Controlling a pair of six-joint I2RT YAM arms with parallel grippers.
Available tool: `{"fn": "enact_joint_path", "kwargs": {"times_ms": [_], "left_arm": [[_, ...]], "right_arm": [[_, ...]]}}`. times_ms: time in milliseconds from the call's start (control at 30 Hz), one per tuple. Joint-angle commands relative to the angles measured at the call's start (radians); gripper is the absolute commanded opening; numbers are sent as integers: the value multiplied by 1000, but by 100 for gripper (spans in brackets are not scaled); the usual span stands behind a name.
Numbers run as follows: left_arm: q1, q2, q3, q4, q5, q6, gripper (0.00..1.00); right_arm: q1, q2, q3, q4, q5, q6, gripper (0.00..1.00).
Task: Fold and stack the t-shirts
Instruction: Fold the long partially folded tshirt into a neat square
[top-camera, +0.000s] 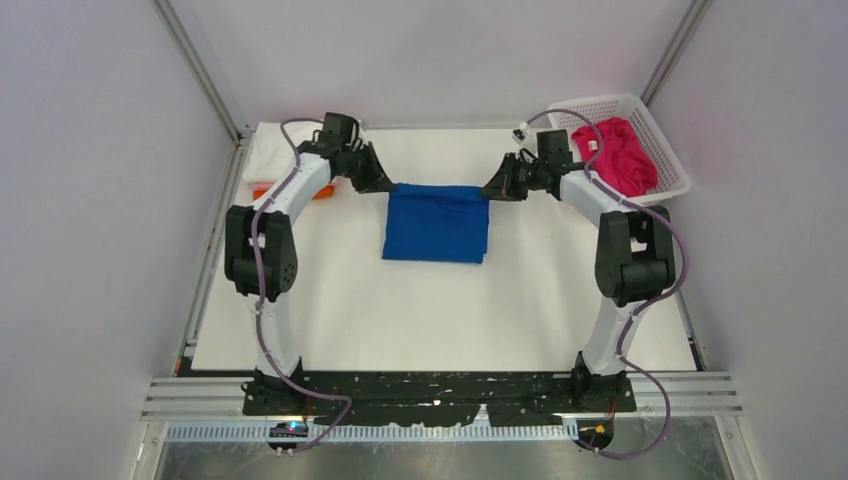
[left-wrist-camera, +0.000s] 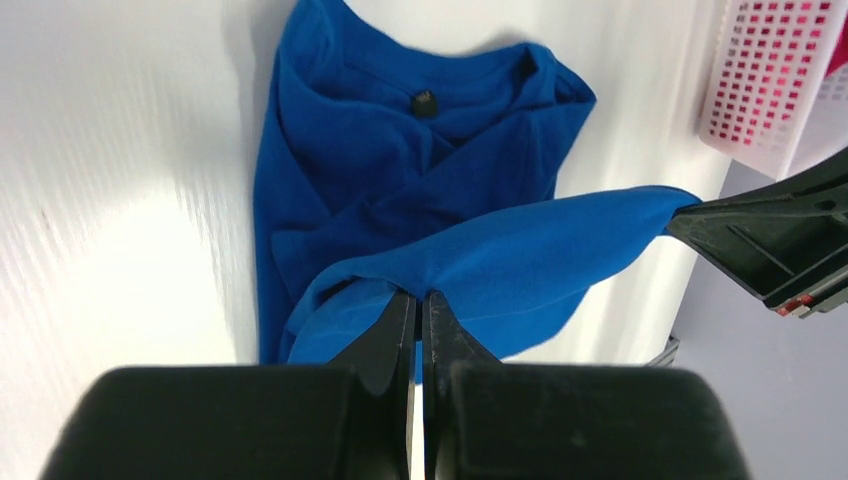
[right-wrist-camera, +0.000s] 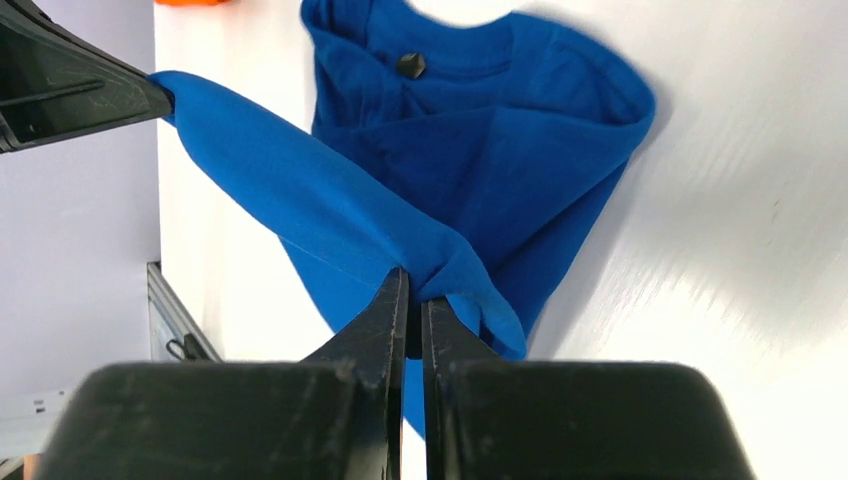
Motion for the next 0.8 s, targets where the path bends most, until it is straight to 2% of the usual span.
{"fn": "enact_joint_path", "kwargs": {"times_ms": [0, 100, 233, 267, 300, 333, 367, 400, 433, 467, 500, 533, 767], "left_arm": [[22, 98, 125, -20, -31, 5, 0], [23, 171, 175, -21, -62, -25, 0], [26, 251, 241, -25, -44, -46, 0], [27, 269, 262, -37, -41, -48, 7], [27, 284, 284, -46, -38, -50, 19], [27, 295, 300, -50, -36, -53, 37], [27, 299, 312, -50, -34, -58, 50], [28, 300, 329, -45, -28, -60, 62], [28, 296, 338, -40, -19, -61, 75], [29, 288, 344, -33, -15, -62, 91], [28, 275, 342, -23, -9, -63, 99], [27, 259, 337, -13, -3, -63, 99], [-4, 112, 171, 124, 55, -68, 99]], "right_arm": [[-14, 59, 96, 56, 82, 5, 5], [-17, 123, 130, 63, 98, 6, 6], [-19, 209, 199, 71, 102, 18, 13], [-20, 236, 222, 70, 104, 21, 19], [-22, 249, 234, 72, 104, 29, 24], [-23, 269, 253, 80, 105, 35, 37], [-26, 276, 260, 86, 106, 47, 45], [-27, 285, 275, 94, 110, 53, 65], [-29, 287, 282, 95, 113, 63, 76], [-30, 286, 297, 93, 114, 66, 98], [-30, 280, 301, 92, 112, 71, 99], [-29, 262, 299, 93, 110, 73, 96], [-9, 107, 117, 170, 40, 98, 96]]}}
